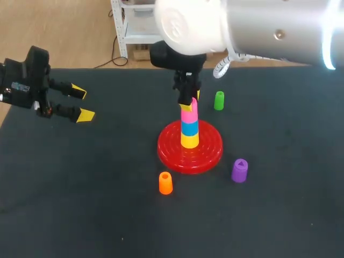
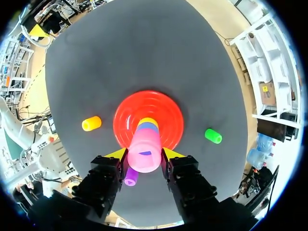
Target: Pick up and stack the cylinders on the red base in this order: pink,purple,orange,green
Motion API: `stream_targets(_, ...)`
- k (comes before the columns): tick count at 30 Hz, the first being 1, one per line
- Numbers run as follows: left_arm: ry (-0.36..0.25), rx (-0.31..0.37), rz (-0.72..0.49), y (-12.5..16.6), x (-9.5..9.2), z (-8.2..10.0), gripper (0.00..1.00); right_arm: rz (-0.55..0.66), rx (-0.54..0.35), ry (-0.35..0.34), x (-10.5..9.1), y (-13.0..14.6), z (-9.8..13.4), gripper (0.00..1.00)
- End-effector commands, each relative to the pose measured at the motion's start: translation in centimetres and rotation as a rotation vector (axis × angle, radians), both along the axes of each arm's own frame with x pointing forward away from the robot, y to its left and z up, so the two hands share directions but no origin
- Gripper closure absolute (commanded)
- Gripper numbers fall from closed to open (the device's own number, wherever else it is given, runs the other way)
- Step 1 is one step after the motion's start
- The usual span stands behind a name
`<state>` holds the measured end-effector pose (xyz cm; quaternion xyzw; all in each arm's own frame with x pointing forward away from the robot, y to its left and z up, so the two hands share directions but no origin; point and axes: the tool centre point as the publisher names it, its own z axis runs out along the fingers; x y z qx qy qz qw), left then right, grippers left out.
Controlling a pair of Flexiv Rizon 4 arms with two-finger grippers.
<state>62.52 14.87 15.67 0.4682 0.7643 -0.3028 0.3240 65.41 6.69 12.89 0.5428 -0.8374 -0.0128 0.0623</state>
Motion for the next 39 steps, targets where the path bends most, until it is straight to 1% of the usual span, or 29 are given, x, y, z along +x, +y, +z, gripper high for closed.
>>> stream_targets(1,-0.005,-0.004,0.0,0.1,-0.1,-0.1,0.0,-0.008,0.028,-0.006,0.4,-0.4,0.1,0.0)
stream_targets(5,-0.005,-0.004,0.0,0.1,-0.1,-0.1,0.0,-0.013,0.049,-0.038,0.6,-0.8,2.1,0.0)
stream_targets(8,-0.005,-0.004,0.0,0.1,-0.1,-0.1,0.0,-0.026,0.044,-0.064,0.6,-1.2,3.6,0.0)
stream_targets(10,-0.005,-0.004,0.0,0.1,-0.1,-0.1,0.0,-0.035,0.031,-0.104,0.4,-1.3,4.4,0.0)
stream_targets(12,-0.005,-0.004,0.0,0.1,-0.1,-0.1,0.0,-0.033,0.03,-0.138,0.0,-1.6,5.1,0.0)
stream_targets(15,-0.005,-0.004,0.0,0.1,-0.1,-0.1,0.0,0.002,0.047,-0.189,-0.9,-2.2,5.9,0.0)
stream_targets(18,-0.005,-0.004,0.0,0.1,-0.1,-0.1,0.0,0.058,0.066,-0.239,-2.3,-3.0,6.0,0.0)
stream_targets(19,-0.005,-0.004,0.0,0.1,-0.1,-0.1,0.0,0.076,0.069,-0.262,-2.8,-3.3,5.8,0.0)
stream_targets(21,-0.005,-0.004,0.0,0.1,-0.1,-0.1,0.0,0.113,0.093,-0.283,-4.0,-4.0,5.3,0.0)
stream_targets(26,-0.005,-0.004,0.0,0.1,-0.1,-0.1,0.0,0.168,0.141,-0.3,-6.9,-6.0,3.3,0.0)
stream_targets(30,-0.005,-0.004,0.0,0.1,-0.1,-0.1,0.0,0.178,0.136,-0.283,-8.5,-7.6,1.1,0.0)
stream_targets(32,-0.005,-0.004,0.0,0.1,-0.1,-0.1,0.0,0.175,0.118,-0.267,-9.1,-8.3,0.0,0.0)
stream_targets(39,-0.005,-0.004,0.0,0.1,-0.1,-0.1,0.0,0.086,0.075,-0.19,-9.5,-10.3,-3.9,0.0)
